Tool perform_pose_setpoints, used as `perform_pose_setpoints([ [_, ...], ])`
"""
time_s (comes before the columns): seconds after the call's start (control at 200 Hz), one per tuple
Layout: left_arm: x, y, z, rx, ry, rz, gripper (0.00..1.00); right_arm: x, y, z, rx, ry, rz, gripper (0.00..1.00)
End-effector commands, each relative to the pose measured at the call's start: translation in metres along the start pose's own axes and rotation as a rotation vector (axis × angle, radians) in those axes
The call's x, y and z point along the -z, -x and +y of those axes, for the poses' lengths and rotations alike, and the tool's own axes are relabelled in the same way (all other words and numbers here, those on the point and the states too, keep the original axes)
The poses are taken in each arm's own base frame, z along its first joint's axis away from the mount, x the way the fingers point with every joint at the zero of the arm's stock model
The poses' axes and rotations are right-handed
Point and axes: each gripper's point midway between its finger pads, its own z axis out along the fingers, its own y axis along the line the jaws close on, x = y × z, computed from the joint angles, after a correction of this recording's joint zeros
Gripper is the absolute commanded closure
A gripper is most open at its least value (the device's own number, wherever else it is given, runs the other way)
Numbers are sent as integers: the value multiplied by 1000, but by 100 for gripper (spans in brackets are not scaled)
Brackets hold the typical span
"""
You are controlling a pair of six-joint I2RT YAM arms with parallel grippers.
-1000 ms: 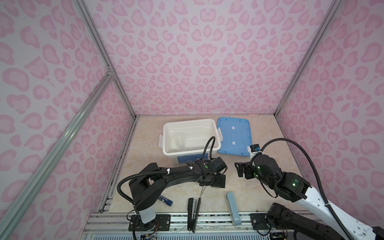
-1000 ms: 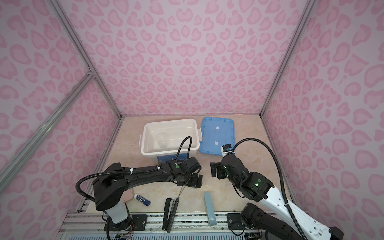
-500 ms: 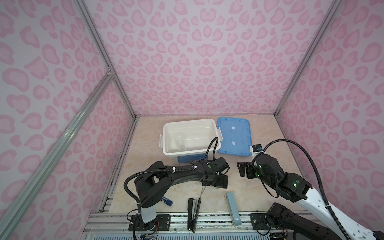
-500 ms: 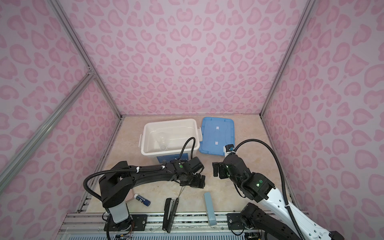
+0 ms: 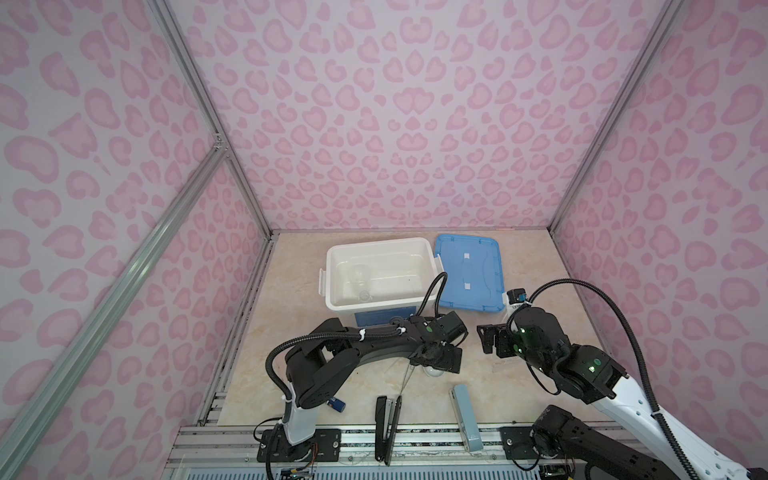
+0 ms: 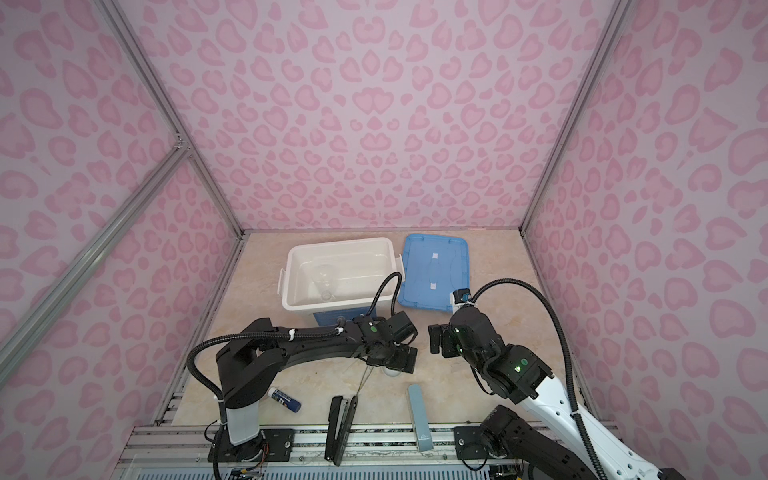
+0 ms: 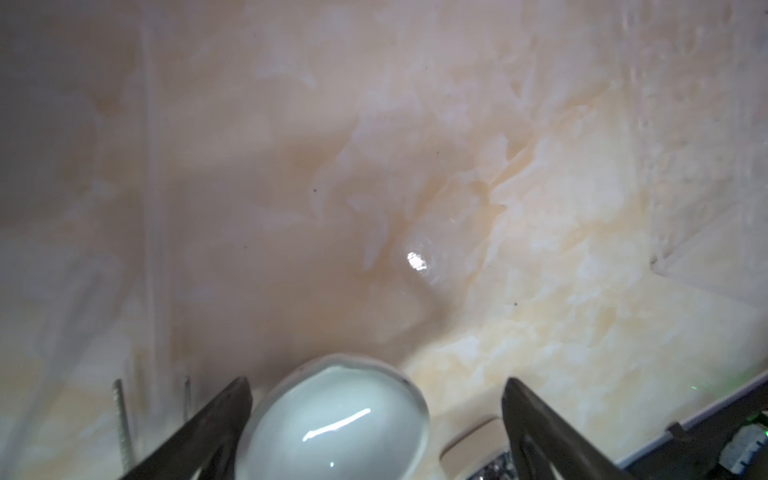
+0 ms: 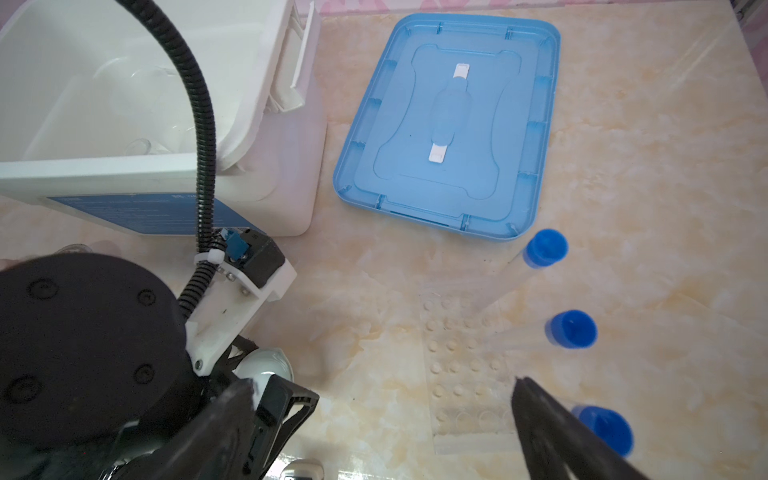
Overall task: Organize the chemistry lab equipment
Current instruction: 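Lower the left gripper onto the white porcelain dish and close on it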
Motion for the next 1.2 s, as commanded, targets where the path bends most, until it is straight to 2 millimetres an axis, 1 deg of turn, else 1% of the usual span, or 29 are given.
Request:
perform_pose_setpoints([
  [0.0, 0, -3, 15, -57, 96, -12, 7, 2, 1, 1, 5, 6, -2, 3],
  [0.05, 0, -7, 15, -83, 118, -12, 8, 2, 2, 0, 5, 3, -7, 3],
  [0.125, 2, -11, 7, -146, 119, -5, 10, 2, 2, -1, 8, -3, -7, 3],
  [0.18, 4, -12, 6, -174, 117, -8, 11, 2, 2, -2, 10, -4, -2, 3],
  [0.27, -1, -15, 6, -189, 104, 5, 13, 3, 1, -2, 8, -3, -5, 3],
  [0.345, -5, -19, 2, -205, 83, 26, 14, 3, 2, -2, 2, -2, -9, 3],
  [0.455, -5, -17, 7, -203, 116, 21, 15, 5, 4, -1, -3, 5, -12, 4],
  [0.59, -4, -19, 10, -199, 127, 24, 20, 6, 5, -1, -8, 6, -19, 4],
  [0.64, -5, -21, 14, -198, 138, 26, 22, 6, 5, -1, -8, 6, -18, 4],
  [0.715, -8, -22, 13, -203, 130, 28, 24, 5, 5, 0, -8, 9, -17, 4],
  [0.9, -10, -17, 12, -215, 139, 15, 24, 3, 8, 3, -10, 17, -15, 5],
  [1.01, -13, -17, 11, -216, 136, 20, 23, 2, 9, 5, -9, 20, -14, 5],
  [1.195, -10, -15, 10, -218, 134, 6, 24, 0, 8, 6, -7, 23, -6, 6],
])
